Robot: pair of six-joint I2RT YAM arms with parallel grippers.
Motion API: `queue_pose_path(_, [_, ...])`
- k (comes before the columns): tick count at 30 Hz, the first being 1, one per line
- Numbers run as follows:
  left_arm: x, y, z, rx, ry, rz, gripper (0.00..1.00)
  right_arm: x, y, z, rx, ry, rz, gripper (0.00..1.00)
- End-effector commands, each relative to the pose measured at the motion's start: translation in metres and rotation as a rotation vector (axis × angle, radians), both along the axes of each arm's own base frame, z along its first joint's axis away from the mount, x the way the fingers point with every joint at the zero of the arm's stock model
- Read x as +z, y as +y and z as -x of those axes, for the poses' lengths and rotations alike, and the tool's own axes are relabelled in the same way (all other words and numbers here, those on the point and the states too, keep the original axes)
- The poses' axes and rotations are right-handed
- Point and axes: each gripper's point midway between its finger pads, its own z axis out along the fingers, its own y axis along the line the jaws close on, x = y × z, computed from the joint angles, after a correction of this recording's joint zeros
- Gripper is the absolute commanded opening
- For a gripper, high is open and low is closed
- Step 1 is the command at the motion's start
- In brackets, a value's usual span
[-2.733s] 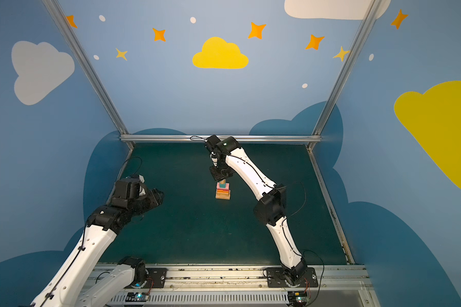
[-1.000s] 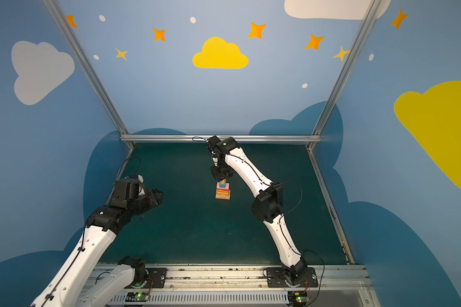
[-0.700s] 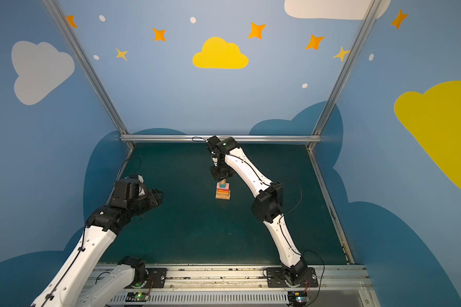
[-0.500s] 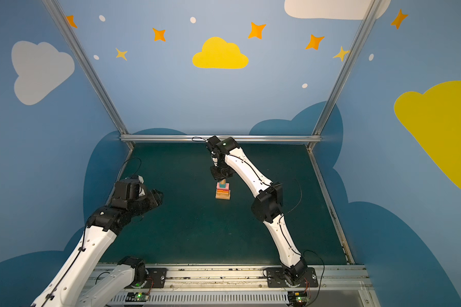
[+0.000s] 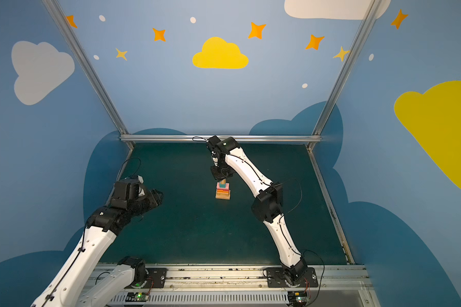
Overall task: Build the wood block tower
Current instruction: 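Lower the cylinder onto the teal cube and hold it steady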
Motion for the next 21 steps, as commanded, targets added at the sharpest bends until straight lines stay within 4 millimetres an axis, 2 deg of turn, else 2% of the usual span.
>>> queue_pose_path(1, [0.0011, 0.0028, 0.0002, 0.004, -0.014, -0.011, 0.59, -0.0048, 0.0012, -0.0008, -0.009, 0.017, -0.001, 0.10])
queue_pose_path(21, [0.0021, 0.0023, 0.0004, 0.002, -0.020, -0.008, 0.59, -0.0047, 0.0009, -0.0012, -0.014, 0.017, -0.002, 0.17])
